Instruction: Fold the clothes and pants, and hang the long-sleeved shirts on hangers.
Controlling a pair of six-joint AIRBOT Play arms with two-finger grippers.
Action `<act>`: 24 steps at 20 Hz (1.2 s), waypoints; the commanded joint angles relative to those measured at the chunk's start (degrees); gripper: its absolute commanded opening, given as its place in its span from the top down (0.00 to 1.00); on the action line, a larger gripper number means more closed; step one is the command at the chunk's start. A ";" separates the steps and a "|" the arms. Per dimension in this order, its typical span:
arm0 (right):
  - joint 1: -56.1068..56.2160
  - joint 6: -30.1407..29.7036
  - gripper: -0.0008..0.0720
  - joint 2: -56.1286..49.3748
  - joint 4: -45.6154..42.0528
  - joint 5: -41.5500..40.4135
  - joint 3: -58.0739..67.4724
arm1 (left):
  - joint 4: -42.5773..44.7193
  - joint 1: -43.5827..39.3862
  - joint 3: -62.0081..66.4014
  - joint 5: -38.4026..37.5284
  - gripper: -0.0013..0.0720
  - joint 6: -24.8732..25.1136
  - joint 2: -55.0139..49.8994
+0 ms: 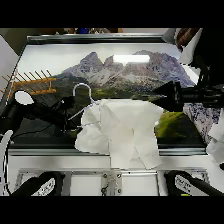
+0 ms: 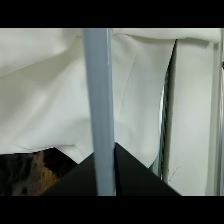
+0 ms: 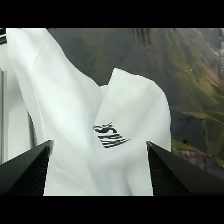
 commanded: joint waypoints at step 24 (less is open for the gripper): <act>15.45 -11.74 0.10 -11.54 1.31 1.09 -0.63 | 0.04 0.07 0.00 -0.17 0.96 0.02 -0.02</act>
